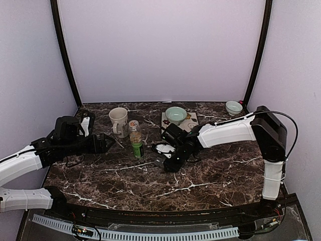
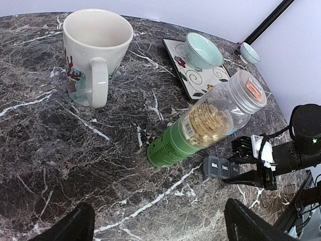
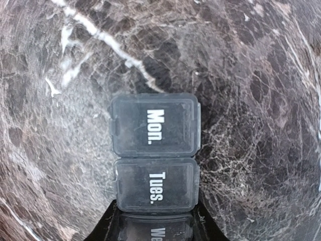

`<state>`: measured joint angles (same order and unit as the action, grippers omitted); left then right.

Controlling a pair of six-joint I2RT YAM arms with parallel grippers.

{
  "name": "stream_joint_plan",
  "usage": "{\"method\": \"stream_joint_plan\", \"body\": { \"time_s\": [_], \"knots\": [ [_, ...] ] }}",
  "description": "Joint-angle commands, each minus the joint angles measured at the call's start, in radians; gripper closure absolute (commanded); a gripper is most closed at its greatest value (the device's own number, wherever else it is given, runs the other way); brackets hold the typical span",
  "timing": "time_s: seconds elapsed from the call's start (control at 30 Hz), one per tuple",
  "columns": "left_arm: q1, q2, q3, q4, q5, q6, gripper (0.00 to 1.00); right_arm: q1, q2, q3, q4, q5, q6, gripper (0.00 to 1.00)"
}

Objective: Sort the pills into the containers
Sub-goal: Pick up the pill container from the center of the board, then hold the pill container.

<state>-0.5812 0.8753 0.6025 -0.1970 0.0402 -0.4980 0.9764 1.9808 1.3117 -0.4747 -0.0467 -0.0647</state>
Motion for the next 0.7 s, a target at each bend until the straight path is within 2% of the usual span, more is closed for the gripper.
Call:
{"method": "stream_joint_plan", "body": {
  "time_s": [0.0,0.07,0.23,0.47,0.67],
  "knots": [
    [-0.005,-0.042,-0.021,-0.016,0.012,-0.012,0.07,-0.005,-0.007,0.016,0.008,-0.030,0.019,0.71],
    [-0.005,-0.054,-0.025,-0.018,0.016,-0.018,0.03,-0.005,-0.014,0.015,0.009,-0.042,0.028,0.73],
    [-0.005,-0.082,-0.030,-0.022,0.040,-0.030,0.03,0.001,-0.038,0.014,0.014,-0.076,0.062,0.74],
    [-0.005,-0.112,-0.033,-0.033,0.131,-0.030,0.10,0.047,-0.093,0.048,0.002,-0.097,0.128,0.74],
    [-0.005,-0.160,-0.051,-0.028,0.228,-0.048,0.10,0.111,-0.144,0.079,0.004,-0.105,0.216,0.73]
  ]
}}
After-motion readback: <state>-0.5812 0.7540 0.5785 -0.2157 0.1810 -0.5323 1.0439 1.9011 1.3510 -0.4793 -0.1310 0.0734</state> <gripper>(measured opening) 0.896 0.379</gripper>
